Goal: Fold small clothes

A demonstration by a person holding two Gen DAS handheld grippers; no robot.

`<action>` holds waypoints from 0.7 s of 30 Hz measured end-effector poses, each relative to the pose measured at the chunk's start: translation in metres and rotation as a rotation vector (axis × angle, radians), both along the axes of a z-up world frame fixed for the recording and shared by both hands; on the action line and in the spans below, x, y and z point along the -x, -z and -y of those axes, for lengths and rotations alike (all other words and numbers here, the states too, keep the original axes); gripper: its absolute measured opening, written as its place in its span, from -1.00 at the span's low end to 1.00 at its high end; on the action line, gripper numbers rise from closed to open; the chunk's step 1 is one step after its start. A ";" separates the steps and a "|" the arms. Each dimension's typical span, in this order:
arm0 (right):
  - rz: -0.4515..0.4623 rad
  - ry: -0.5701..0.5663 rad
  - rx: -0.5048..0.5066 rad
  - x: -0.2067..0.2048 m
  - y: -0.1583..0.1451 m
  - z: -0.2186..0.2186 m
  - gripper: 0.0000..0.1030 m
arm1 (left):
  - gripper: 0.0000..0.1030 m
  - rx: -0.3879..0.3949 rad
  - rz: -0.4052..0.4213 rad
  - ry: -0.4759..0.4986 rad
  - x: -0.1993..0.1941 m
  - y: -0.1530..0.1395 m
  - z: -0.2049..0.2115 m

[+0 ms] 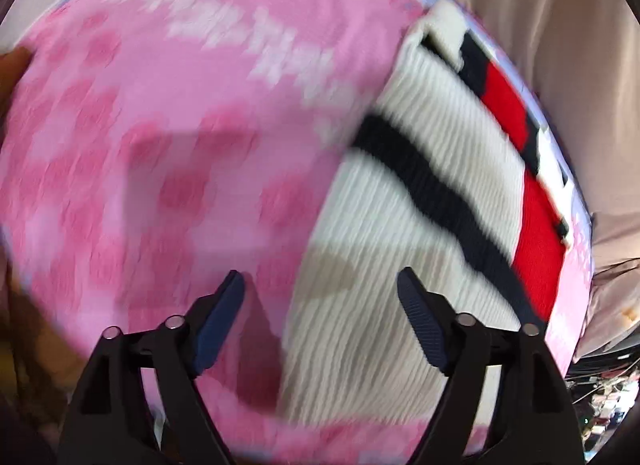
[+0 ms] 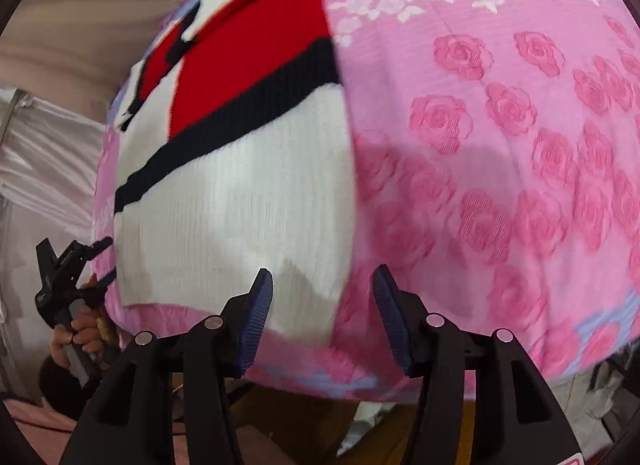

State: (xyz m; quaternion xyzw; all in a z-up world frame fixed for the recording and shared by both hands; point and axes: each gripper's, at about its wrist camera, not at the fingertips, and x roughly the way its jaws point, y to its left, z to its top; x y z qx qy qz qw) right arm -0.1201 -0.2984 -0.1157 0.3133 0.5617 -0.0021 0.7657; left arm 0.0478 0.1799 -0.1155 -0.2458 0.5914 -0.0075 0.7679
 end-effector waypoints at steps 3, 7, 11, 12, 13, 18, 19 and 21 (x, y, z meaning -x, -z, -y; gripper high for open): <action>0.059 -0.063 0.000 -0.009 0.003 -0.017 0.24 | 0.48 0.028 0.043 -0.034 0.021 0.001 0.013; 0.065 -0.122 -0.027 -0.039 0.006 -0.012 -0.82 | -0.72 0.041 0.041 -0.068 0.028 0.001 0.032; 0.169 -0.083 -0.018 -0.037 -0.034 0.015 -0.88 | -0.78 0.050 0.059 -0.084 0.031 -0.024 0.039; 0.180 -0.078 -0.009 -0.032 -0.042 0.020 -0.88 | -0.78 0.038 0.081 -0.071 0.036 -0.035 0.041; 0.187 -0.067 0.010 -0.022 -0.053 0.028 -0.89 | -0.78 0.031 0.101 -0.055 0.043 -0.045 0.042; 0.112 -0.030 0.066 0.030 -0.073 0.057 -0.90 | -0.79 0.012 0.018 0.094 0.093 -0.058 0.061; 0.081 -0.047 0.084 0.041 -0.072 0.059 -0.90 | -0.79 0.006 -0.018 0.125 0.106 -0.055 0.066; -0.042 -0.103 0.117 0.076 -0.062 0.065 -0.90 | -0.79 0.006 -0.119 0.192 0.138 -0.045 0.075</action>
